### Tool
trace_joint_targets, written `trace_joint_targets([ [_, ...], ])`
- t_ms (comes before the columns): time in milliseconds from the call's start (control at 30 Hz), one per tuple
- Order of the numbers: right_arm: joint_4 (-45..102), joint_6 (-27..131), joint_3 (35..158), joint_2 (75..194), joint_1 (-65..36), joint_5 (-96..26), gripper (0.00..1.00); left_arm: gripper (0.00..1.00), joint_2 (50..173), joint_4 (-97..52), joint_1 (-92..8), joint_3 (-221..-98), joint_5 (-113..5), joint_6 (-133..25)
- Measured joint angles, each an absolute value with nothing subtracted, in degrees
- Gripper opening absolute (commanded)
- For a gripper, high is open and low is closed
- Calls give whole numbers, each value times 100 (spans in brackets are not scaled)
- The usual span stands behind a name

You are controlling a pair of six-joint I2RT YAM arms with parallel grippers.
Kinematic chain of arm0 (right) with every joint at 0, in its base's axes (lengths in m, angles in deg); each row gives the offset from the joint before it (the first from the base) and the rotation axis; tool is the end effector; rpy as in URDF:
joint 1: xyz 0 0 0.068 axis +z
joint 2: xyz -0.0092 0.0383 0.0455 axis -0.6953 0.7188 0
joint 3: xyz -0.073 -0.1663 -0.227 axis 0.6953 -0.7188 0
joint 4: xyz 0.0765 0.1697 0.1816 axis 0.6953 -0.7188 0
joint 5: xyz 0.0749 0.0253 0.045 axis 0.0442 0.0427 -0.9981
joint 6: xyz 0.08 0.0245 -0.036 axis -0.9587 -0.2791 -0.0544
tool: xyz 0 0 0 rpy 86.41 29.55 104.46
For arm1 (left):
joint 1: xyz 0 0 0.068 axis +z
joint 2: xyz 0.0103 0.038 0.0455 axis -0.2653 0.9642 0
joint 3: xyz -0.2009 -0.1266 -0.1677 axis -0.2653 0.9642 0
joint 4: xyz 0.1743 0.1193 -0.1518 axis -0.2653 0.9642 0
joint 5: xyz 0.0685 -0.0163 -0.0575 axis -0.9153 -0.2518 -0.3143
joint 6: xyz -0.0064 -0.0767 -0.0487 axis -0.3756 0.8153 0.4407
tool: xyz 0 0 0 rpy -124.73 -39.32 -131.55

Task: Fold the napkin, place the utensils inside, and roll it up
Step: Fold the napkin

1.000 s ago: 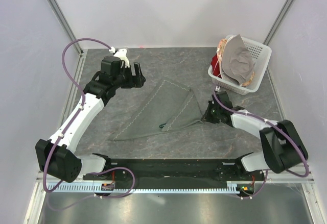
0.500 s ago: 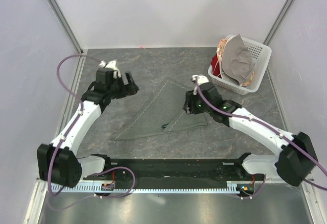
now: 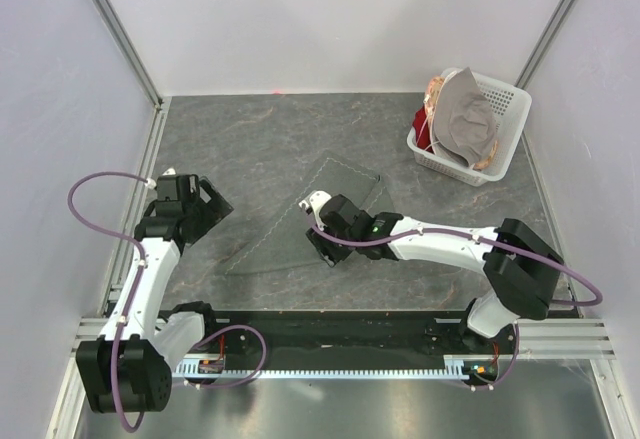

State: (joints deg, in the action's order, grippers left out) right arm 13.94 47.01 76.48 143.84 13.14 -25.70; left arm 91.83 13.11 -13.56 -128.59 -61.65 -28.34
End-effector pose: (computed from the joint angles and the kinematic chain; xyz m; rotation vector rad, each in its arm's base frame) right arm 0.1955 0.2978 0.1872 -0.9515 2.3150 0.4798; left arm 0.2145 0.0059 0.2283 -0.8037 2.2939 -0.2961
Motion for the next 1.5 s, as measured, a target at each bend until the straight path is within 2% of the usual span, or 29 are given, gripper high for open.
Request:
trace_joint_targets([
  [233, 1400, 5241, 7731, 14506, 1487, -2485, 56, 97, 9161, 2243, -1347, -12868, -6830, -2471],
  [667, 1400, 5684, 7738, 14912, 1747, -2068, 52, 95, 8853, 2778, -1347, -12829, -6967, -1999],
  [833, 1420, 5855, 7740, 15074, 1745, -1771, 38, 95, 8759, 2828, -1347, -12682, -6904, -1901],
  [967, 1422, 5975, 7745, 15124, 1747, -1631, 21, 95, 8719, 3005, -1347, -12662, -6819, -1761],
  [1067, 1440, 6014, 7766, 15122, 1745, -1583, 13, 96, 8632, 3053, -1347, -12654, -6812, -1693],
  [1233, 1470, 6034, 7830, 15122, 1745, -1580, 6, 95, 8510, 3115, -1347, -12651, -6707, -1614],
  [1500, 1492, 6028, 8031, 15122, 1745, -1585, 7, 95, 8435, 3163, -1347, -12566, -6508, -1496],
])
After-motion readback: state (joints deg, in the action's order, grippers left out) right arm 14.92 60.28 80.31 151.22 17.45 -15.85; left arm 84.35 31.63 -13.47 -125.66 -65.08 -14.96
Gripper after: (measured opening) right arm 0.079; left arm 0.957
